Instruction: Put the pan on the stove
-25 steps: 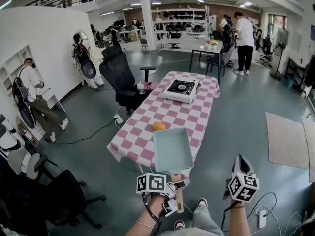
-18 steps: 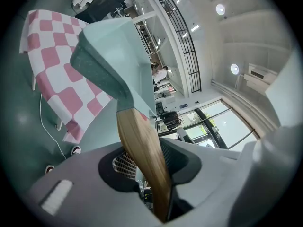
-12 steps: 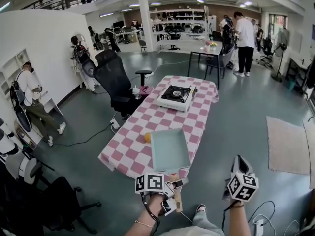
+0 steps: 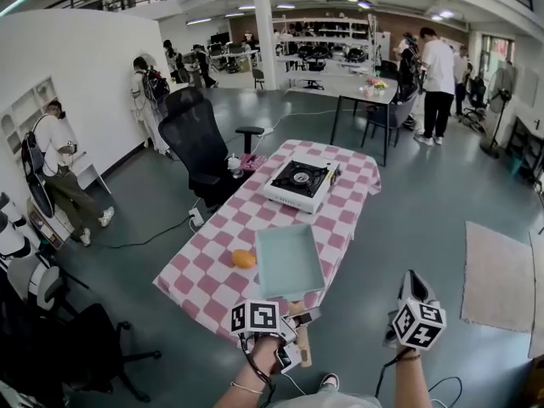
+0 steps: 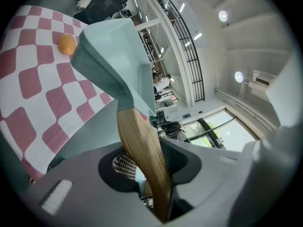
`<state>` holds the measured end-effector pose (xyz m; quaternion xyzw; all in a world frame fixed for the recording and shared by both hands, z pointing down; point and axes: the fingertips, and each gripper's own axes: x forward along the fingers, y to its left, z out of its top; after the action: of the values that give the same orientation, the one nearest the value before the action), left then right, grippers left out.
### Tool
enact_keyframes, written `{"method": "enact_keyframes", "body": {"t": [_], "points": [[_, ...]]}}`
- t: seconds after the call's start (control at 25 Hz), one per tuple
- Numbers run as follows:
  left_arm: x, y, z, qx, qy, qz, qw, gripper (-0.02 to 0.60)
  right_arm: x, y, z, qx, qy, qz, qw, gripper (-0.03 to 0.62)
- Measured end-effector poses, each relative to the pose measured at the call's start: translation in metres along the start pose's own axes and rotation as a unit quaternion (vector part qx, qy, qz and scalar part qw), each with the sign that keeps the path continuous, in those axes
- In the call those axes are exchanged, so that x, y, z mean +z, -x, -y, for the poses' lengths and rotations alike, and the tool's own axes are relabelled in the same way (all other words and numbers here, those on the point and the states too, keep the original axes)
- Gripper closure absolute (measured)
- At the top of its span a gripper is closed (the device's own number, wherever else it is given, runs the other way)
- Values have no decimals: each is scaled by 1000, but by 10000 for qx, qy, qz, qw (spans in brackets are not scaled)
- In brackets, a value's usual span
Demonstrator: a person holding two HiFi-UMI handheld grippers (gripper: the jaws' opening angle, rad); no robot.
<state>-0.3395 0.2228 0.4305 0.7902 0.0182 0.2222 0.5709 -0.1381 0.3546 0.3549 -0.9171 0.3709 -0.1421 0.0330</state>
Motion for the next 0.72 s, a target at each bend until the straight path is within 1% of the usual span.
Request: {"method": "enact_keyframes", "body": {"t": [0.28,0.48,0.72], "points": [[39,-54,4,97,118,252,9996,463,17,-61,40,107,-19,48,9999,585],[56,-87,9,142,183,412,9989,463,22,-96,72,190,-45,-31,9998,585],[74,-111,10,240,312,521,9979,463,20,-126,84,323,-140,-154,9993,585]]}}
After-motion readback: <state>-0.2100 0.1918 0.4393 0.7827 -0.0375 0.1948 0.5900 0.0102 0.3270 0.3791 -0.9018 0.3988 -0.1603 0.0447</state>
